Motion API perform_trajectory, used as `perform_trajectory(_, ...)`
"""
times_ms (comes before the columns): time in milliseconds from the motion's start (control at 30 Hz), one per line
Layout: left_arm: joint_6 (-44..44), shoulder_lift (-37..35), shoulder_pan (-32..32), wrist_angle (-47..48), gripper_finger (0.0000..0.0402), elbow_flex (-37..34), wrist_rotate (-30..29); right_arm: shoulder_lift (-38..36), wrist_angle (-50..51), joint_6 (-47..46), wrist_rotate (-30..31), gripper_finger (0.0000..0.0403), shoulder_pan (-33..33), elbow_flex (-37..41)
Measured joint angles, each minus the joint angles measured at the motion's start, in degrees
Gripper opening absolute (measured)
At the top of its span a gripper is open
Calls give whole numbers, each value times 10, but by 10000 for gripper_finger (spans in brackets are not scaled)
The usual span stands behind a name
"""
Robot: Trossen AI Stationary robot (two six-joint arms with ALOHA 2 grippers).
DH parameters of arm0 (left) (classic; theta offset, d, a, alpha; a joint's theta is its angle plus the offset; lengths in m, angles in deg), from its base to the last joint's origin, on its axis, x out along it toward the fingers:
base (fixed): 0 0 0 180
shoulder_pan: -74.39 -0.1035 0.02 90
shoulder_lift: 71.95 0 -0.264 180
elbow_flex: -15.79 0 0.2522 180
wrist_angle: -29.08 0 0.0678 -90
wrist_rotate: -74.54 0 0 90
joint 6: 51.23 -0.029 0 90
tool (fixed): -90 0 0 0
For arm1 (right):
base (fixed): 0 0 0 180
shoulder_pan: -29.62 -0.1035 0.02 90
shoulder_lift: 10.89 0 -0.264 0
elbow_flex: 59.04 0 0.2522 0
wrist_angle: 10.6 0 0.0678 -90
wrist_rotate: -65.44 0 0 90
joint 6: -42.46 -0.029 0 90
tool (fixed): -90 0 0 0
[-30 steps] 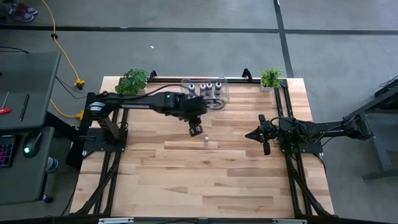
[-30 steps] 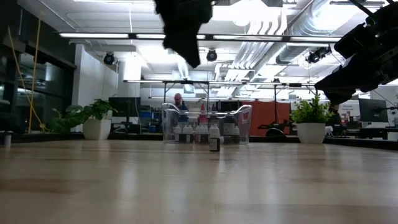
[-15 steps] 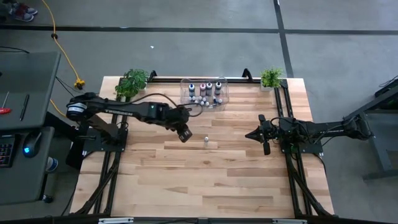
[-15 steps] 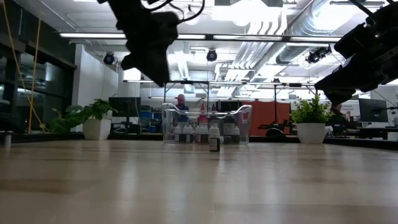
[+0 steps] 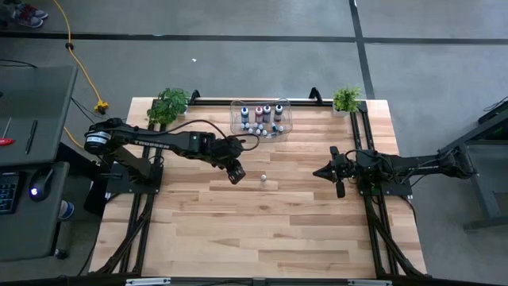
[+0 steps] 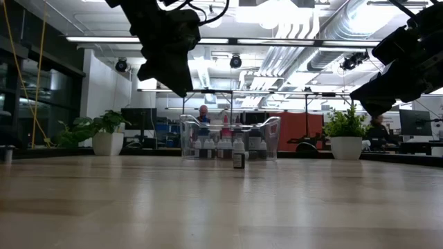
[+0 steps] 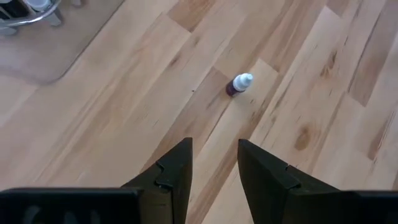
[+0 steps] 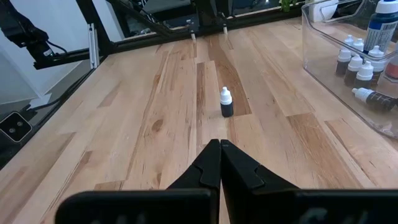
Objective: Pick & Place food coloring
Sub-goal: Put the small purple food coloring bottle into the transparent bin
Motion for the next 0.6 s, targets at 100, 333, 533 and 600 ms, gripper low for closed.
perform_trajectory(100, -2, 5, 2, -1, 124, 0, 0, 0, 0, 0, 0, 0, 0, 0)
perform_trajectory(333, -21, 46, 15, -11, 124, 0, -2, 0, -1, 0, 0, 0, 0, 0)
perform_trajectory(533, -57, 90, 19, -42, 124, 7, -4, 0, 1, 0, 0, 0, 0, 0)
perform_trajectory(600, -82, 107, 20, -40, 124, 19, -4, 0, 0, 0, 0, 0, 0, 0)
